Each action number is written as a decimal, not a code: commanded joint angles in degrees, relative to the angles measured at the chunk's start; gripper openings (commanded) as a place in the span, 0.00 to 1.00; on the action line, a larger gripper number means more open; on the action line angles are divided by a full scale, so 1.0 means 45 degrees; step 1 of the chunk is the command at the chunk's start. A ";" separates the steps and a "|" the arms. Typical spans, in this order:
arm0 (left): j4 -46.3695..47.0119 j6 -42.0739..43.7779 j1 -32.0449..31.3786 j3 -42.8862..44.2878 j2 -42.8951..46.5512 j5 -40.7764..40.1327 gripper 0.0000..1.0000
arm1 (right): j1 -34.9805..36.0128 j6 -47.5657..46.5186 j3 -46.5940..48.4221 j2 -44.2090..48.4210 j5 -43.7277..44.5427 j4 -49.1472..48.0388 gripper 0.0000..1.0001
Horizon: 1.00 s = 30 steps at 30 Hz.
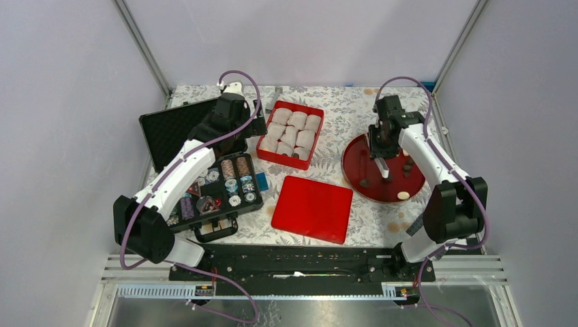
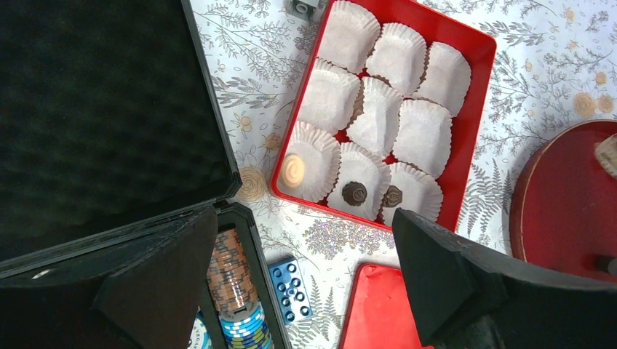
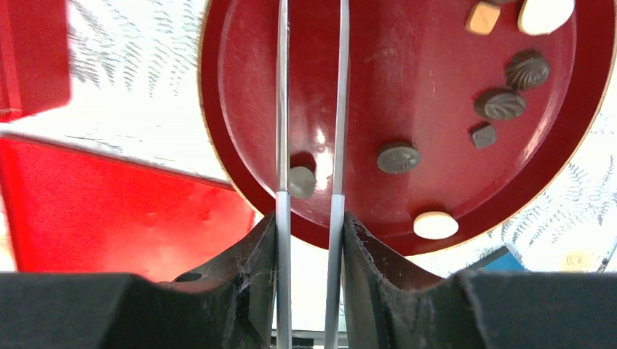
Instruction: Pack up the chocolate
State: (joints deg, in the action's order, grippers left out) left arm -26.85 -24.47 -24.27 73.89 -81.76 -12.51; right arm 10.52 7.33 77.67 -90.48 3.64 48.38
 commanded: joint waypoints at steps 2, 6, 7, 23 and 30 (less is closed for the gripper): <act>0.0687 -0.0297 0.0062 0.0062 0.0568 -0.0896 0.99 | 0.0222 0.0120 0.2611 0.0423 -0.1286 0.1186 0.27; 0.0694 -0.0362 0.0062 -0.0071 0.0767 -0.1223 0.99 | 0.1749 0.0239 0.4418 -0.0278 -0.0901 0.1706 0.27; 0.0657 -0.0363 0.0062 -0.0086 0.0815 -0.1245 0.99 | 0.2074 0.0306 0.4867 -0.0477 -0.0918 0.1758 0.27; -0.0829 -0.0454 0.1645 -0.0423 0.1847 0.1311 0.99 | 0.5293 0.1293 0.8792 -0.4882 -0.1904 0.0520 0.28; -0.0927 -0.0441 0.1662 -0.0521 0.2005 0.1534 0.99 | 0.5419 0.1473 1.0757 -0.6832 -0.2262 0.0928 0.28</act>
State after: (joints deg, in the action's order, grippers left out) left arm -31.75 -27.27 -16.97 71.75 -74.35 -7.57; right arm 34.46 12.73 118.80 -118.32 -4.54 52.95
